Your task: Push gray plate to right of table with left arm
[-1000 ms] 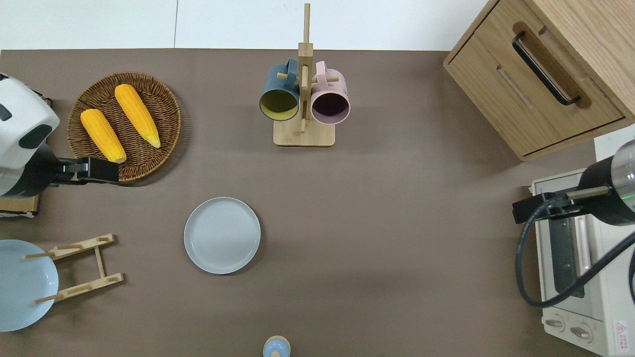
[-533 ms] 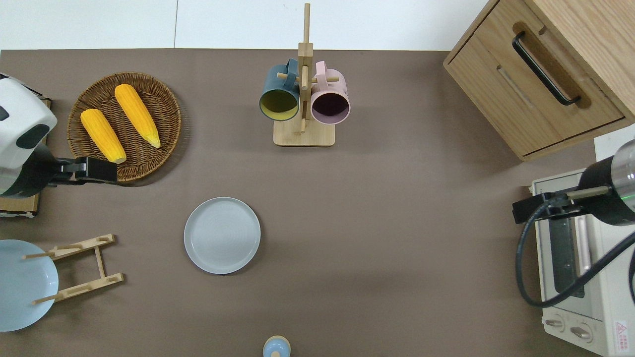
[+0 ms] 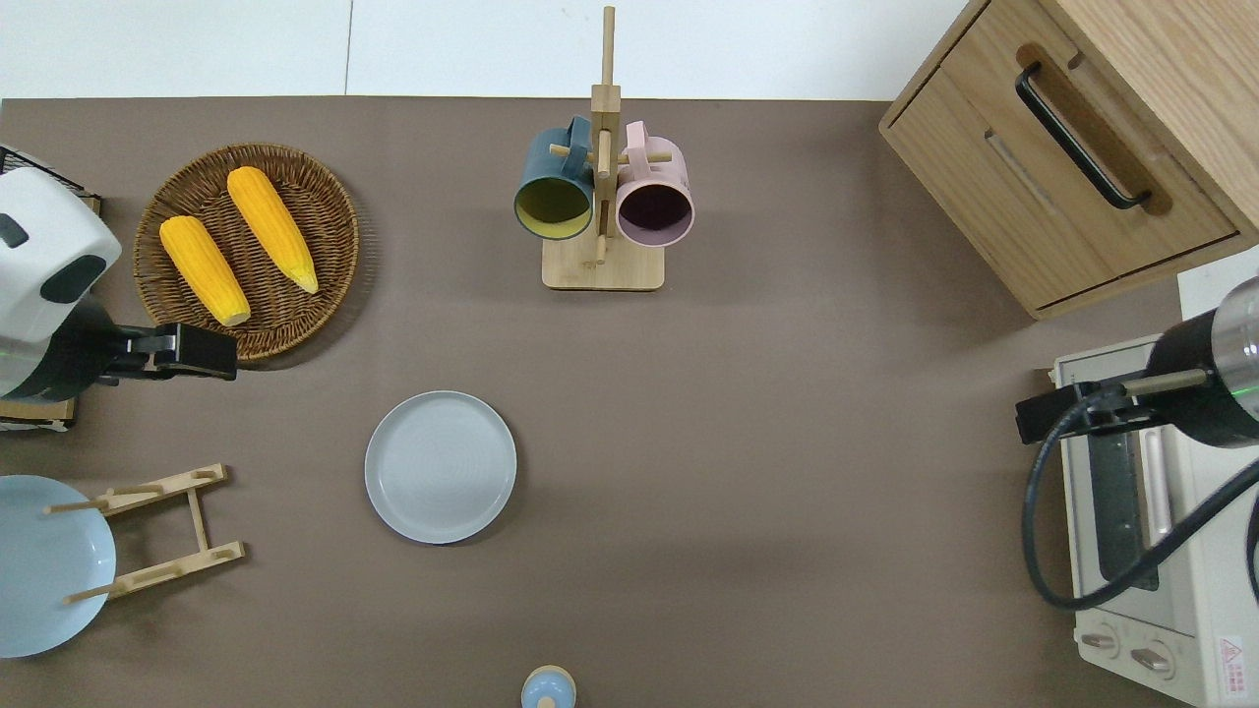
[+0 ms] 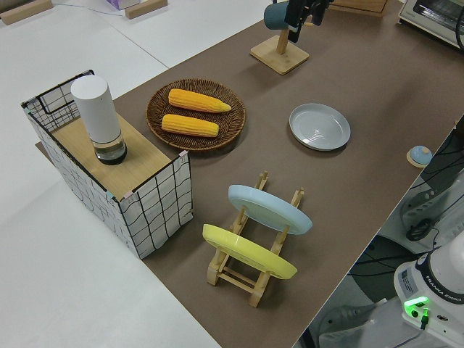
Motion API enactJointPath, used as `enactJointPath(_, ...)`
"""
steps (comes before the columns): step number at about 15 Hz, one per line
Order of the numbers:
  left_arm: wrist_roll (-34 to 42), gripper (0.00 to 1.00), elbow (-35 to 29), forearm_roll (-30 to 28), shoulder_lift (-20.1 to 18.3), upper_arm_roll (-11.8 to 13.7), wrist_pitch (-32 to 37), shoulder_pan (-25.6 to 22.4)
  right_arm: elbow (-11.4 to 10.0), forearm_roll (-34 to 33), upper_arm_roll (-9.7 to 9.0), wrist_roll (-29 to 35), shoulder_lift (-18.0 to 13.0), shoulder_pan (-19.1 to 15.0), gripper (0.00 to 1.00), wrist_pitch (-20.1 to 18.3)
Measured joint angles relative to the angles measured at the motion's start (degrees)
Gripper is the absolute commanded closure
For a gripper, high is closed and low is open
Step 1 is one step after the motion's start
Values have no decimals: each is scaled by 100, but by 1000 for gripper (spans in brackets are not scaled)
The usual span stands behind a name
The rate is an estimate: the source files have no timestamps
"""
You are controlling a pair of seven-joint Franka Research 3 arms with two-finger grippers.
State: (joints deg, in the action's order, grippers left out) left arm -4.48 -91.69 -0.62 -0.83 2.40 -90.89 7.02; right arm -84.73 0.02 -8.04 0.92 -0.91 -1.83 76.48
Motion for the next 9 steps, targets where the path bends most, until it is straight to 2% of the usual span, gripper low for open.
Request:
enactJointPath(3, -2, 5, -104, -62, -68, 0, 80, 0, 0, 0, 0, 0, 0, 0, 17, 0)
enactJointPath(6, -2, 5, -540, -85, -337, -3, 0, 1, 0, 0, 0, 0, 0, 0, 17, 0)
enactJointPath(9, -8, 5, -1205, -168, -722, -21, -417, 6, 0, 0, 0, 0, 0, 0, 17, 0)
